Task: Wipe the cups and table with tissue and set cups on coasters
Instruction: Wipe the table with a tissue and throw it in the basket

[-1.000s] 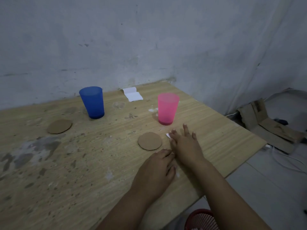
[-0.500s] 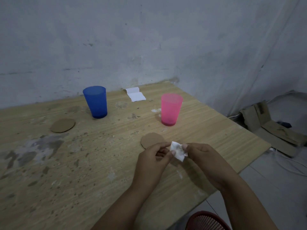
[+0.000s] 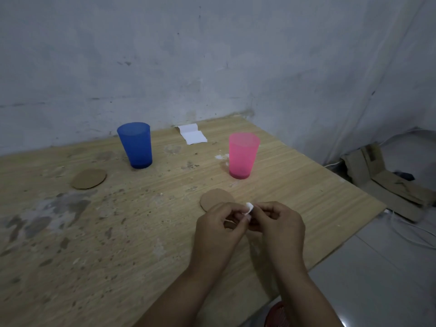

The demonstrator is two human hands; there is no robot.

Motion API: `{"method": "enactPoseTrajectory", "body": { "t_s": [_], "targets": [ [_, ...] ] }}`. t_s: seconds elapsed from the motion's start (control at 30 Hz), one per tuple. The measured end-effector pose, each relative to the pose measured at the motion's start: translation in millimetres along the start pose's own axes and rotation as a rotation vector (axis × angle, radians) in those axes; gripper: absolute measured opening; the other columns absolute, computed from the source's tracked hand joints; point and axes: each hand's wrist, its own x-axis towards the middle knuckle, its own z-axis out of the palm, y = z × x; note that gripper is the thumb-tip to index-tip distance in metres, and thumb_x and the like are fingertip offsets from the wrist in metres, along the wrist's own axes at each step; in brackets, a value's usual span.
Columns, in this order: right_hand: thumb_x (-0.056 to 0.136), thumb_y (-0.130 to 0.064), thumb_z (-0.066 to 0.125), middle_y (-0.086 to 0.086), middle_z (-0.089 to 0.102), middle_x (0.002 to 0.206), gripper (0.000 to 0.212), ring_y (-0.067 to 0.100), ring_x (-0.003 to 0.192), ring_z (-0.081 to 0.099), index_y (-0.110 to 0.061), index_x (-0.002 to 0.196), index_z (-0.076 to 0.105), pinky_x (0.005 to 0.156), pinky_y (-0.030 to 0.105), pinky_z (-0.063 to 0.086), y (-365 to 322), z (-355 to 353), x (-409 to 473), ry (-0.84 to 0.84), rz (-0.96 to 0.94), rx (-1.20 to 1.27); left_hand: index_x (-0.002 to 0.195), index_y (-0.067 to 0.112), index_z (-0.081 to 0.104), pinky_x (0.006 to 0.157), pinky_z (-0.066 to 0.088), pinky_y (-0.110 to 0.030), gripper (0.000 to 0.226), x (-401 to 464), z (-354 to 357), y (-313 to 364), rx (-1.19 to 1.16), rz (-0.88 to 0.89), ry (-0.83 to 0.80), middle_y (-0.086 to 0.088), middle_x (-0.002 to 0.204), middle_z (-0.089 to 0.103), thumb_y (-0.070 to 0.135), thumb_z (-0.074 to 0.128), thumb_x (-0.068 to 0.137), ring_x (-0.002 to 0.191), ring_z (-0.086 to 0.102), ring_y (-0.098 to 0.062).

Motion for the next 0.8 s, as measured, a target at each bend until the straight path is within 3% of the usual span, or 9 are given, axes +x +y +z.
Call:
{"method": "enactPoseTrajectory", "body": {
  "t_s": [0.13,0.23,0.37,0.47,0.57,0.7,0.8],
  "targets": [
    [0.082,-0.009,0.063,0.010,0.072,0.066,0.019,0.015,0.063,0.069,-0.005,0.067,0.073,0.058,0.024,0.055,-4.7,1.2,-0.6,-0.127,0.176,0.330,0.099,0.025,0.073,0.068,0.043,-0.009,0.020,1.1,-1.1,2.0,0.132,0.099,0.003,0.010,0.084,0.063,0.014,0.068,0.083,0.081,0.059,-0.002],
    [0.082,-0.008,0.064,0.017,0.071,0.076,0.017,0.021,0.072,0.068,0.000,0.071,0.073,0.069,0.029,0.058,-5.5,-3.4,-1.9,-0.240,0.258,0.518,0.101,0.024,0.072,0.067,0.039,-0.004,0.025,1.7,-2.6,3.0,0.173,0.141,-0.017,0.012,0.084,0.059,0.007,0.066,0.084,0.080,0.056,0.004],
    [0.069,-0.019,0.068,0.018,0.071,0.077,0.021,0.023,0.072,0.067,0.000,0.076,0.075,0.069,0.029,0.058,-3.1,-21.2,-2.6,-0.275,0.286,0.495,0.102,0.028,0.069,0.066,0.038,-0.009,0.018,-1.7,-2.1,7.8,0.312,0.239,-0.056,0.013,0.084,0.052,0.023,0.065,0.085,0.079,0.050,0.002],
    [0.067,-0.026,0.067,0.017,0.069,0.073,0.030,0.021,0.068,0.064,0.002,0.076,0.073,0.068,0.029,0.055,-6.4,-44.1,-3.4,-0.340,0.327,0.379,0.112,0.028,0.066,0.071,0.037,-0.017,0.028,-4.4,1.7,14.4,0.386,0.321,-0.090,0.012,0.090,0.043,0.035,0.059,0.085,0.085,0.044,-0.003],
    [0.068,-0.020,0.063,0.016,0.068,0.073,0.028,0.020,0.065,0.064,0.005,0.078,0.069,0.063,0.026,0.057,-9.6,-67.8,-5.1,-0.392,0.421,0.485,0.107,0.023,0.070,0.073,0.034,-0.017,0.027,-6.6,13.7,24.7,0.373,0.407,-0.114,0.012,0.091,0.044,0.032,0.063,0.083,0.085,0.044,-0.004],
    [0.075,-0.011,0.058,0.020,0.065,0.089,0.031,0.023,0.077,0.064,0.008,0.100,0.059,0.073,0.031,0.059,-12.4,-91.3,-7.8,-0.345,0.459,0.728,0.095,0.020,0.071,0.075,0.035,-0.019,0.023,-9.2,35.8,41.8,0.306,0.422,-0.131,0.006,0.090,0.052,0.035,0.064,0.079,0.085,0.048,-0.009],
    [0.069,-0.013,0.061,0.020,0.068,0.087,0.026,0.021,0.073,0.069,0.004,0.089,0.061,0.068,0.026,0.060,-7.5,-113.8,-10.2,-0.257,0.392,0.719,0.082,0.016,0.068,0.072,0.039,-0.027,0.023,-17.1,60.4,54.3,0.236,0.373,-0.147,0.007,0.084,0.050,0.038,0.064,0.078,0.081,0.049,-0.011]
  ]
}}
